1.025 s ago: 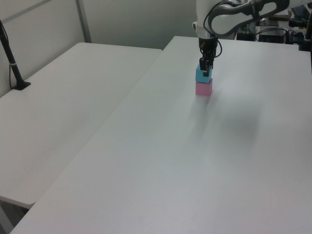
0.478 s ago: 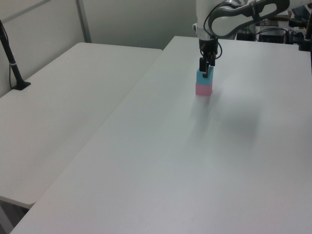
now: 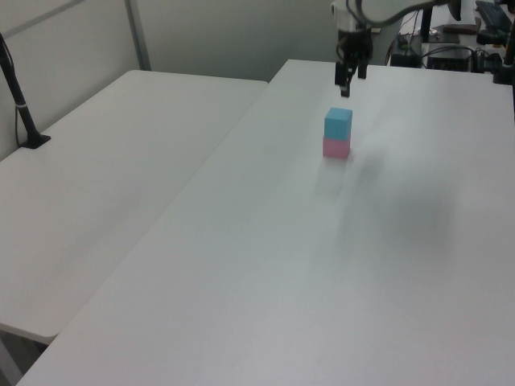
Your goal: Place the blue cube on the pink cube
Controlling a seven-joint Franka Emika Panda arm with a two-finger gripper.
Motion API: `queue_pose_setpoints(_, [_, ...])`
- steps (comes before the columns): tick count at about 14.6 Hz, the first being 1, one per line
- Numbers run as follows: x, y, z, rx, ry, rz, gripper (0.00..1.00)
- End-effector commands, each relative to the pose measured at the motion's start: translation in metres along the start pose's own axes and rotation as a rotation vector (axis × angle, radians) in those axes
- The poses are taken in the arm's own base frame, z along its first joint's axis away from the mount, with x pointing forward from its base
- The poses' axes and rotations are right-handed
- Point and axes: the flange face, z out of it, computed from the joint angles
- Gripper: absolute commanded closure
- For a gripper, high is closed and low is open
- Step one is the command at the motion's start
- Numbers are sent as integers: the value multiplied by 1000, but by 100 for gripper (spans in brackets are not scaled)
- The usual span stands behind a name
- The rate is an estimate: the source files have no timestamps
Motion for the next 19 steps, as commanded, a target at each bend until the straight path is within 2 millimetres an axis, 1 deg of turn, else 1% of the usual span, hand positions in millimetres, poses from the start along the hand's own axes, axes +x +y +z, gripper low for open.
queue_pose_setpoints(1, [-31, 7, -76, 40, 49, 150, 0])
queue_pose_setpoints(2, [-46, 6, -100, 66, 43, 155, 0])
queue_pose_setpoints(4, [-69, 7, -134, 92, 36, 165, 0])
queue_pose_setpoints(5, [-83, 6, -154, 120, 38, 165, 0])
queue_pose_setpoints(7, [-97, -15, -170, 142, 41, 120, 0])
queue_pose_setpoints(8, [-100, -18, -171, 143, 35, 115, 0])
queue_pose_setpoints(9, [-101, -32, -171, 142, 35, 87, 0])
queue_pose_setpoints(10, [-98, -34, -167, 144, 35, 78, 0])
queue_pose_setpoints(11, [-98, -33, -162, 142, 31, 49, 0])
queue_pose_setpoints(14, [-96, -30, -163, 144, 53, -69, 0])
queue_pose_setpoints(15, [-96, -24, -163, 147, 56, -64, 0])
queue_pose_setpoints(17, [-96, -24, -162, 148, 53, -66, 0])
queue_pose_setpoints(19, [-94, -25, -152, 146, 49, -87, 0])
